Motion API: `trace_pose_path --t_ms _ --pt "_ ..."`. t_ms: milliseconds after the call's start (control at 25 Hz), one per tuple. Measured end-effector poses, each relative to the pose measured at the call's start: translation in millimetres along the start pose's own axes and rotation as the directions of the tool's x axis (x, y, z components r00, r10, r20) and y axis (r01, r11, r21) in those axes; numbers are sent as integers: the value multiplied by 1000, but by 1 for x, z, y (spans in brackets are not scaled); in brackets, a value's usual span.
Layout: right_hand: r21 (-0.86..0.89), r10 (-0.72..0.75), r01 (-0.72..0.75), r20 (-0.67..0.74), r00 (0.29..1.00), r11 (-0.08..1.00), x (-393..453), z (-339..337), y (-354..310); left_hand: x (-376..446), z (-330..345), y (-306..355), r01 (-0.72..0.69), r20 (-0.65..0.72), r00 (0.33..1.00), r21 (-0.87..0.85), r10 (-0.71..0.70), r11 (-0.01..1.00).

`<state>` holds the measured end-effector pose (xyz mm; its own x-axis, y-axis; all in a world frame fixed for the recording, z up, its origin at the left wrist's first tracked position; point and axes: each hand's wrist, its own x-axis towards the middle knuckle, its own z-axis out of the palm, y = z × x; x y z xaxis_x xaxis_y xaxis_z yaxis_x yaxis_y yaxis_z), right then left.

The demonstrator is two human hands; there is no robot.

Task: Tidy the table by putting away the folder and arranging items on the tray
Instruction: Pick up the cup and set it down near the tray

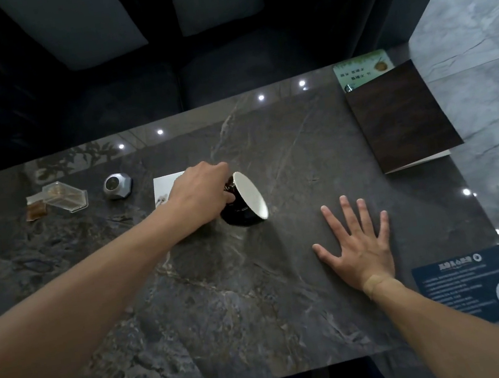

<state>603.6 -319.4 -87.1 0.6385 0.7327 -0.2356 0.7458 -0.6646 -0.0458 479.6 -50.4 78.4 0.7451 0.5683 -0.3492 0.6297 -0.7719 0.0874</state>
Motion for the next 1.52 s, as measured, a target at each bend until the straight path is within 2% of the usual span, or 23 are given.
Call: trace_pose_path --t_ms 200,360,480,640,1120,1240,1320,1520 --pt "14 -3 4 -21 1000 1000 1 2 0 -11 42 2 -41 -173 984 -384 -28 922" --pt "14 -9 9 -33 999 1000 1 4 1 -22 85 6 -11 -200 962 -703 -183 711" --pt "20 -10 11 -45 999 1000 1 5 1 -28 110 11 16 -146 962 -817 -233 577" --pt "1 -9 9 -39 999 1000 2 5 2 -29 124 13 2 -126 966 -868 -224 496" --pt "6 -1 1 -58 998 1000 3 8 1 -26 145 6 2 -88 982 -879 -167 476" --pt "16 4 -4 -22 1000 1000 3 4 1 -25 146 5 23 -62 983 -891 -172 453" --pt "57 14 -16 23 1000 998 3 -1 0 -26 147 8 53 -33 981 -901 -191 430" --pt "334 2 -50 144 990 941 25 -37 -3 -31 144 14 118 -4 960 -901 -280 417"
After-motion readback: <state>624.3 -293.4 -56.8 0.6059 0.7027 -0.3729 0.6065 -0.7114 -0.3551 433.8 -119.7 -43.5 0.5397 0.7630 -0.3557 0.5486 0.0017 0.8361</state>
